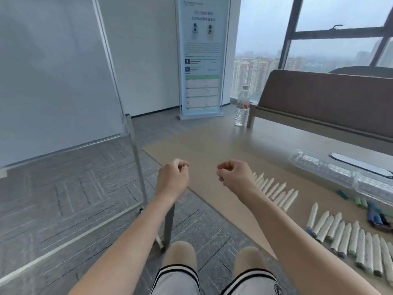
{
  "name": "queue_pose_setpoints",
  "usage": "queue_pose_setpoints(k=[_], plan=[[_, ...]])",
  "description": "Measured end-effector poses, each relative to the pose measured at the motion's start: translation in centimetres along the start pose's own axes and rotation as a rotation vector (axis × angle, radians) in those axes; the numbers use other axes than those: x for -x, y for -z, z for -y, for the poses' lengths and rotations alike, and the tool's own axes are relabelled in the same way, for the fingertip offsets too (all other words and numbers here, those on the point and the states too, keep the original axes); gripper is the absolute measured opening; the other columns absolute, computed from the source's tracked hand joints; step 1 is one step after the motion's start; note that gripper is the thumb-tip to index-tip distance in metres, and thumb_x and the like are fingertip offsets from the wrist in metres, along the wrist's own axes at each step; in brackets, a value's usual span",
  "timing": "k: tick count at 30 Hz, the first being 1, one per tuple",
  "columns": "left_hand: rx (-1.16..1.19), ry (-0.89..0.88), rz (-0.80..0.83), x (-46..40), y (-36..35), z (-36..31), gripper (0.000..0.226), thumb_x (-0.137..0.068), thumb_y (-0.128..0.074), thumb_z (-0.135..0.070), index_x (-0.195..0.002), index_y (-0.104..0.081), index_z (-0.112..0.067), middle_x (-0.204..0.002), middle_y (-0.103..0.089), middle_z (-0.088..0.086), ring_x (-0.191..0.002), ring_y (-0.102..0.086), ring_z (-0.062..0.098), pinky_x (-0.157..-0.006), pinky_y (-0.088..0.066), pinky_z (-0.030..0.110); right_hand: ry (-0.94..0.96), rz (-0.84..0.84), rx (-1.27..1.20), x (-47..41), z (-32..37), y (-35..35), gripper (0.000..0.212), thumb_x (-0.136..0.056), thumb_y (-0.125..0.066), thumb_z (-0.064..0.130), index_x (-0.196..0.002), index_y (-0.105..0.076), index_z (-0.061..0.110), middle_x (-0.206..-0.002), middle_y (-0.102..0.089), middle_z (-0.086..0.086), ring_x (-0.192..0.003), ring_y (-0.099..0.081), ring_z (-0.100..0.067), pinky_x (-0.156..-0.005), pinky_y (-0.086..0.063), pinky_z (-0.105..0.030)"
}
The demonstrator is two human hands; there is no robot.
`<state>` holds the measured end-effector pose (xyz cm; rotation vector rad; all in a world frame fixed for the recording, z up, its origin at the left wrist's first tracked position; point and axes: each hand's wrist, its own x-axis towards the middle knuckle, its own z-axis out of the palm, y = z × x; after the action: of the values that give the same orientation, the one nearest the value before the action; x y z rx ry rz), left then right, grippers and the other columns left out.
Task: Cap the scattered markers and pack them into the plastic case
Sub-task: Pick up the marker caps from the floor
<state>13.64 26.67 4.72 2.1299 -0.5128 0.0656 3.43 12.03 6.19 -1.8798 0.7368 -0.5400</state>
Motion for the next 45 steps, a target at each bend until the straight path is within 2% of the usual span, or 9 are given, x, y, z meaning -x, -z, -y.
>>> queue_pose_setpoints(k=[5,9,16,19,27,31,38,43,45], plan=[[-0.020,0.145,-0.163,3.0,8.6,5.9,0.018,-0.099,-0.053,-0.022,-0.105,-0.070,-0.022,-0.089,-0.070,-0.007,-0.074,-0.060,0.007,-0.061,-0.042,0.023,0.129,0.206,0.039,2.3,3.6,-8.0,0.014,-0.084,-0.065,0.010,-0.078,-0.070,0.021,-0.074,-0.072,-0.002,-0.068,-0.067,-0.017,-0.069,-0.060,-0.035],[-0.043,0.265,-0.263,6.3,13.8,10.6,0.019,-0.099,-0.052,-0.022,-0.106,-0.070,-0.022,-0.093,-0.072,-0.004,-0.083,-0.066,0.019,-0.067,-0.045,0.027,0.223,0.356,0.078,4.9,5.4,-13.5,0.012,-0.084,-0.067,0.011,-0.078,-0.071,0.020,-0.076,-0.072,-0.001,-0.074,-0.069,-0.018,-0.073,-0.060,-0.036],[-0.129,0.405,-0.358,11.8,17.1,16.8,0.020,-0.101,-0.049,-0.019,-0.107,-0.067,-0.019,-0.082,-0.067,-0.007,-0.064,-0.059,0.011,-0.053,-0.042,0.025,0.303,0.610,0.145,9.3,3.5,-20.7,0.008,-0.083,-0.069,0.013,-0.088,-0.071,0.019,-0.081,-0.071,0.000,-0.077,-0.069,-0.016,-0.069,-0.058,-0.027],[-0.138,0.435,-0.351,12.4,16.8,19.6,0.020,-0.101,-0.050,-0.018,-0.107,-0.069,-0.017,-0.081,-0.066,-0.007,-0.064,-0.058,0.010,-0.054,-0.042,0.024,0.283,0.666,0.159,9.9,1.5,-23.5,0.007,-0.085,-0.069,0.013,-0.091,-0.071,0.016,-0.081,-0.070,0.000,-0.073,-0.066,-0.014,-0.062,-0.053,-0.021],[-0.037,0.650,-0.381,11.6,14.0,31.1,0.016,-0.101,-0.050,-0.018,-0.099,-0.066,-0.018,-0.079,-0.063,-0.010,-0.067,-0.055,0.003,-0.052,-0.038,0.009,0.137,0.773,0.217,8.1,-6.8,-35.1,0.006,-0.086,-0.069,0.018,-0.093,-0.069,0.018,-0.084,-0.068,0.005,-0.079,-0.064,-0.011,-0.076,-0.054,-0.029],[0.030,0.832,-0.343,12.9,10.7,39.5,0.014,-0.100,-0.051,-0.019,-0.097,-0.064,-0.021,-0.085,-0.066,-0.006,-0.074,-0.063,0.015,-0.063,-0.055,0.030,0.048,0.762,0.255,7.5,-13.7,-41.0,0.007,-0.086,-0.069,0.017,-0.093,-0.067,0.018,-0.084,-0.067,0.006,-0.084,-0.064,-0.015,-0.078,-0.053,-0.031],[-0.116,0.966,-0.051,14.0,4.6,53.8,0.014,-0.098,-0.054,-0.027,-0.095,-0.066,-0.022,-0.085,-0.070,-0.004,-0.083,-0.067,0.019,-0.076,-0.053,0.034,-0.063,0.808,0.391,6.4,-25.6,-50.7,0.017,-0.085,-0.073,0.025,-0.096,-0.062,0.018,-0.088,-0.064,0.006,-0.088,-0.062,-0.015,-0.081,-0.052,-0.032],[-0.140,1.112,-0.099,13.1,1.2,63.3,0.015,-0.097,-0.053,-0.022,-0.088,-0.064,-0.023,-0.089,-0.070,-0.003,-0.076,-0.068,0.022,-0.069,-0.057,0.039,-0.135,0.801,0.440,5.3,-32.5,-57.4,0.017,-0.086,-0.073,0.025,-0.094,-0.059,0.019,-0.084,-0.060,0.010,-0.086,-0.059,-0.015,-0.080,-0.053,-0.033],[-0.200,1.164,-0.077,13.7,0.0,65.9,0.013,-0.098,-0.052,-0.023,-0.098,-0.065,-0.021,-0.094,-0.069,-0.003,-0.080,-0.067,0.020,-0.067,-0.053,0.035,-0.172,0.806,0.480,5.5,-35.0,-58.7,0.016,-0.087,-0.072,0.025,-0.095,-0.059,0.018,-0.082,-0.057,0.012,-0.083,-0.058,-0.014,-0.076,-0.051,-0.031]])
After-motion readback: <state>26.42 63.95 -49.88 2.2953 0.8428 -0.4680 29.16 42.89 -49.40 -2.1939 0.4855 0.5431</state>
